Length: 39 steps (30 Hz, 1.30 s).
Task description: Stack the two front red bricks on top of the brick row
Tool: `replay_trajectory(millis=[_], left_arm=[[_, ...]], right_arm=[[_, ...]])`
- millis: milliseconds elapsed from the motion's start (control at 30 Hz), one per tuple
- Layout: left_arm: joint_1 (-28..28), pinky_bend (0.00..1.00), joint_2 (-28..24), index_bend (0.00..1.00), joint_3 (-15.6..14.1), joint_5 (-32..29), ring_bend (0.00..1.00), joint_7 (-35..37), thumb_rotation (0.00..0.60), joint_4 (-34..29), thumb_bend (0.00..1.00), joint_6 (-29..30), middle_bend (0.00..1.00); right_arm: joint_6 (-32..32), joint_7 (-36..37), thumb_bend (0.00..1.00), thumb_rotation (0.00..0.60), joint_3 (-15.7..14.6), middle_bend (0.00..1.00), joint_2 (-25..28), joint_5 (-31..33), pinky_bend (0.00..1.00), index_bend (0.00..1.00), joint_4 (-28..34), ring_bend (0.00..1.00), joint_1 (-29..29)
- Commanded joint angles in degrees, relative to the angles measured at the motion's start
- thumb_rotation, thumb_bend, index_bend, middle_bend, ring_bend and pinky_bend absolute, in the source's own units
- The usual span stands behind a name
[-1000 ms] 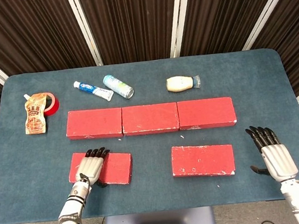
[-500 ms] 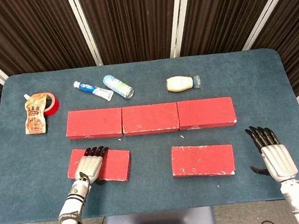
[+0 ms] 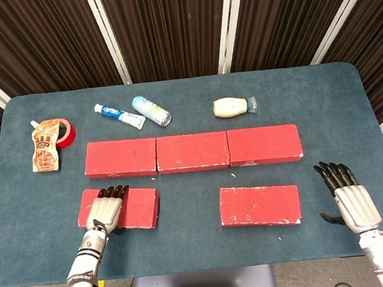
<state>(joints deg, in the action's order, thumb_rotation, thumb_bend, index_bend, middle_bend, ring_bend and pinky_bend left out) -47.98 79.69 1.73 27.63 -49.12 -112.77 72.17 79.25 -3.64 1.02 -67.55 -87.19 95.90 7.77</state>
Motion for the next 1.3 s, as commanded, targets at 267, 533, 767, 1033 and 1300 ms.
replay_trajectory(millis=[267, 533, 767, 1033, 1300], left_arm=[[0.92, 0.11, -9.20, 0.00, 1.38, 5.35, 0.03, -2.16, 0.600, -11.55, 0.22, 7.97, 0.05], [-6.30, 0.11, -5.98, 0.00, 8.22, -2.74, 0.03, -9.71, 0.600, -9.46, 0.22, 7.55, 0.05], [-15.83, 0.11, -0.91, 0.00, 15.53, -15.70, 0.04, -16.99, 0.600, -2.14, 0.22, 5.24, 0.05], [-24.50, 0.10, 2.87, 0.00, 21.77, -29.44, 0.03, -22.87, 0.600, 8.83, 0.22, 2.45, 0.05], [-30.31, 0.10, 6.98, 0.00, 25.67, -40.37, 0.03, -27.20, 0.600, 21.27, 0.22, -1.07, 0.05]], right_arm=[[0.04, 0.08, 0.00, 0.600, -0.03, 0.14, -0.04, -0.19, 0.00, 0.11, 0.12, 0.04, 0.03], [0.05, 0.66, 0.00, 0.600, 0.19, 0.14, 0.24, 0.21, 0.00, 0.11, 0.00, 0.04, 0.01], [0.14, 0.97, 0.00, 0.600, 0.24, 0.14, 0.60, 0.35, 0.00, 0.11, -0.06, 0.04, -0.09], [-0.87, 0.80, 0.00, 0.600, -0.18, 0.14, 0.49, 0.32, 0.00, 0.11, -0.68, 0.04, 0.19], [-1.72, 0.93, 0.00, 0.600, -0.17, 0.14, 0.11, 0.54, 0.00, 0.11, -1.25, 0.04, 0.64]])
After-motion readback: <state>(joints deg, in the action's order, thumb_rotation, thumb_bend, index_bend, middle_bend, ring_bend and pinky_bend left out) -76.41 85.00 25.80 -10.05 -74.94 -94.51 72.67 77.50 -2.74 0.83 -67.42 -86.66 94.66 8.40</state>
